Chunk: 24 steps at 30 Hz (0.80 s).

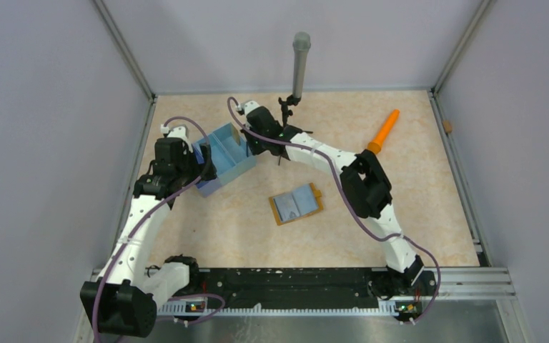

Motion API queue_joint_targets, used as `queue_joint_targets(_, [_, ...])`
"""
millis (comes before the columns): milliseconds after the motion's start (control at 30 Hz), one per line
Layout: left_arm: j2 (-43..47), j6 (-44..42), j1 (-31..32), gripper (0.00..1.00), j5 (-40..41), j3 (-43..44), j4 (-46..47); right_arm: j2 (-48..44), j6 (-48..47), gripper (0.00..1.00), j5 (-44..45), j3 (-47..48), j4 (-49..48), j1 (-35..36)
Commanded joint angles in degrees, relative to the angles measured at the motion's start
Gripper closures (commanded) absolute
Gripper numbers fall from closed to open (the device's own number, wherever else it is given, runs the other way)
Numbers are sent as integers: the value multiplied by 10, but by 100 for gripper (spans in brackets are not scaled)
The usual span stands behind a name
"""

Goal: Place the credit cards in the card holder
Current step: Pick up the credit card from the storage box.

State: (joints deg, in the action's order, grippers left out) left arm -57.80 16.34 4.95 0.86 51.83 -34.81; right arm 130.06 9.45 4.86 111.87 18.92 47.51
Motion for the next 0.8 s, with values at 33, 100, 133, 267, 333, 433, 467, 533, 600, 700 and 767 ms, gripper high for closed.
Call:
queue_joint_targets(33, [7, -7, -3, 1, -3, -3, 14, -9, -5, 100, -10, 37, -12, 3])
queue_joint_targets(100, [7, -7, -3, 1, -2, -5, 14, -19, -6, 100, -16, 35, -18, 3])
queue_joint_targets(133, [8, -7, -3, 1, -2, -5, 14, -24, -6, 100, -18, 34, -20, 2])
queue_joint_targets(267, [13, -8, -3, 1, -1, -4, 15, -67, -8, 100, -26, -1, -44, 2])
queue_joint_targets(333, [21, -11, -3, 1, -5, -4, 19, -110, -8, 100, -30, -40, -70, 2])
queue_joint_targets(433, [31, -26, -3, 1, -54, -8, 29, -164, -6, 100, -45, -94, -106, 0])
queue_joint_targets(467, [34, -30, -3, 1, -64, -9, 34, -178, -3, 100, -46, -106, -115, -1])
queue_joint_targets(533, [36, -32, -3, 1, -78, -11, 38, -203, 1, 100, -67, -128, -128, -5])
queue_joint_targets(600, [37, -36, -3, 1, -98, -10, 41, -225, 3, 100, -79, -145, -132, -8])
queue_joint_targets(700, [43, -41, -2, 1, -136, -11, 50, -265, 5, 100, -98, -177, -133, -16])
queue_joint_targets(767, [47, -45, -1, 1, -176, -14, 60, -298, 8, 100, -128, -204, -129, -28])
